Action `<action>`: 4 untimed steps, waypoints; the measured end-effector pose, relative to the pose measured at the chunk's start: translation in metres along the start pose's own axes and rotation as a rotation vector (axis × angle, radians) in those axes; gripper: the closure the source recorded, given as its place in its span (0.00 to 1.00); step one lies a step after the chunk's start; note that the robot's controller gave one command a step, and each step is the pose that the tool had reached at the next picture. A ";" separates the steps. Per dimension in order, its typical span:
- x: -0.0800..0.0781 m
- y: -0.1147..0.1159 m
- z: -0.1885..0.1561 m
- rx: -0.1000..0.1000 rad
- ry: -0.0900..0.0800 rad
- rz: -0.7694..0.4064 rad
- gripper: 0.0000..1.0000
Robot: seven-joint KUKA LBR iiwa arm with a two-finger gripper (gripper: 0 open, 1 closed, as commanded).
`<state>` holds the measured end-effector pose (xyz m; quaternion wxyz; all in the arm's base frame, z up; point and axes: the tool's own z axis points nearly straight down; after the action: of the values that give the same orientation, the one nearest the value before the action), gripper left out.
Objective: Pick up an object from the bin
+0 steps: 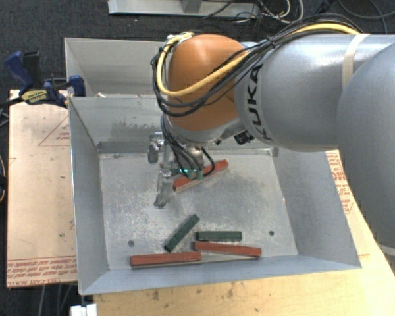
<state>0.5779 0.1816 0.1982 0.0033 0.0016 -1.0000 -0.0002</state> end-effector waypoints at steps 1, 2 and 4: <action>-0.002 -0.001 -0.004 -0.001 -0.007 0.002 0.00; -0.011 -0.036 0.017 -0.002 -0.010 -0.084 0.00; -0.045 -0.074 0.127 -0.002 -0.013 -0.059 0.00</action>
Offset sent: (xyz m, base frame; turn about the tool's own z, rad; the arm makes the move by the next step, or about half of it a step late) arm 0.0203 -0.0785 -0.0413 -0.1607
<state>0.6220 0.1075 0.0709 -0.0030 0.0311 -0.9995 -0.0014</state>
